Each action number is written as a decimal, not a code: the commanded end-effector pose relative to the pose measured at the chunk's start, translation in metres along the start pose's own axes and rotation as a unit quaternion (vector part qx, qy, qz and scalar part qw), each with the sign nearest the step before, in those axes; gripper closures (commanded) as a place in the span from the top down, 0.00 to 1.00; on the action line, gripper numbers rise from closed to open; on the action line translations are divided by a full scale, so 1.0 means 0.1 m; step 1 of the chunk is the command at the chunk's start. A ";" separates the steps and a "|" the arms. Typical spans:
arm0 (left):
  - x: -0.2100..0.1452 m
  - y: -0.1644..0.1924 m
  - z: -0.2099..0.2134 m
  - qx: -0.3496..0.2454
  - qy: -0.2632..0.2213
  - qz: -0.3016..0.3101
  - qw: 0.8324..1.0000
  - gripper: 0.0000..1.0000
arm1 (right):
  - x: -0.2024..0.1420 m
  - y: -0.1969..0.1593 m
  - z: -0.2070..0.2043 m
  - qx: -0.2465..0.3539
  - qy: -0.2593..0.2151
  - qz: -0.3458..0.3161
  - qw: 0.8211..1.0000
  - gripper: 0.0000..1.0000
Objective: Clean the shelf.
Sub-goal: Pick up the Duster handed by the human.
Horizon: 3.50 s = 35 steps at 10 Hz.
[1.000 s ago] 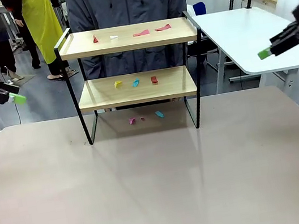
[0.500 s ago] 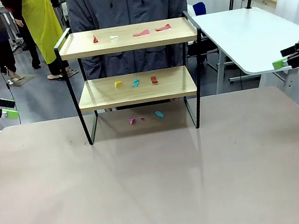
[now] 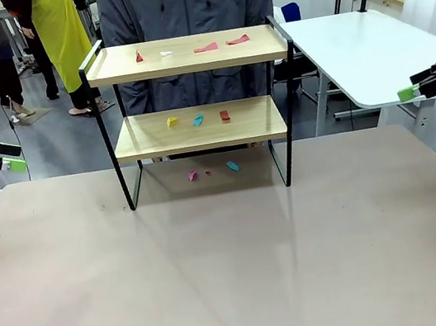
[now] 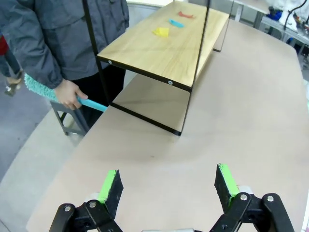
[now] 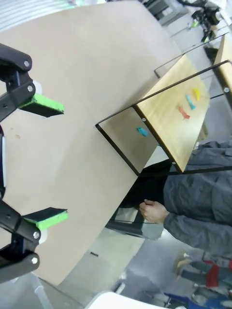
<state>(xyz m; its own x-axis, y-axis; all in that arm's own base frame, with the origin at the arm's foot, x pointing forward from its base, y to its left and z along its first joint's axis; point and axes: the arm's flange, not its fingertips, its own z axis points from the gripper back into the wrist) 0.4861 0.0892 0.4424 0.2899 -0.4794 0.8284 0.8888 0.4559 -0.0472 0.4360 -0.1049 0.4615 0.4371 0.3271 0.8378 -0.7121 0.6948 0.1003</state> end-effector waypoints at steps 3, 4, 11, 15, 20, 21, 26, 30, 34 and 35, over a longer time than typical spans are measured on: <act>-0.20 0.44 0.01 -0.037 -0.097 -0.066 0.992 1.00 | -0.15 -0.82 0.04 0.072 -0.093 0.015 0.993 1.00; -0.23 0.51 0.00 -0.050 -0.109 -0.084 0.989 1.00 | -0.19 -0.92 0.05 0.078 -0.110 0.020 0.991 1.00; -0.63 0.77 0.25 -0.046 -0.178 -0.126 0.975 1.00 | -0.46 -1.34 0.14 0.091 -0.163 0.023 0.982 1.00; -0.68 0.81 0.27 -0.060 -0.188 -0.137 0.971 1.00 | -0.47 -1.42 0.15 0.107 -0.181 0.028 0.977 1.00; -0.80 0.98 0.12 -0.080 -0.208 -0.151 0.963 1.00 | -0.57 -1.77 0.06 0.128 -0.191 0.031 0.973 1.00; -0.81 1.00 0.11 -0.080 -0.210 -0.149 0.963 1.00 | -0.59 -1.80 0.06 0.127 -0.194 0.032 0.972 1.00; -0.74 0.98 0.22 -0.075 -0.252 -0.147 0.954 1.00 | -0.56 -1.83 0.07 0.119 -0.221 0.046 0.967 1.00; -0.76 0.99 0.21 -0.077 -0.243 -0.140 0.957 1.00 | -0.59 -1.81 0.06 0.123 -0.194 0.026 0.973 1.00; -0.76 0.99 0.21 -0.077 -0.243 -0.140 0.957 1.00 | -0.59 -1.81 0.06 0.123 -0.194 0.026 0.973 1.00; -0.76 0.99 0.21 -0.077 -0.243 -0.140 0.957 1.00 | -0.59 -1.81 0.06 0.123 -0.194 0.026 0.973 1.00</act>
<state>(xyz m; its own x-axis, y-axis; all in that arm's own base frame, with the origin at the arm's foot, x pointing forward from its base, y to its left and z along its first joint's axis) 0.5449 0.1862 0.3849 -0.1316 -0.1311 0.9826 0.9599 0.2306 0.1593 0.5356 -0.2552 0.3959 0.1868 0.0577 0.9807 -0.8593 0.4934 0.1346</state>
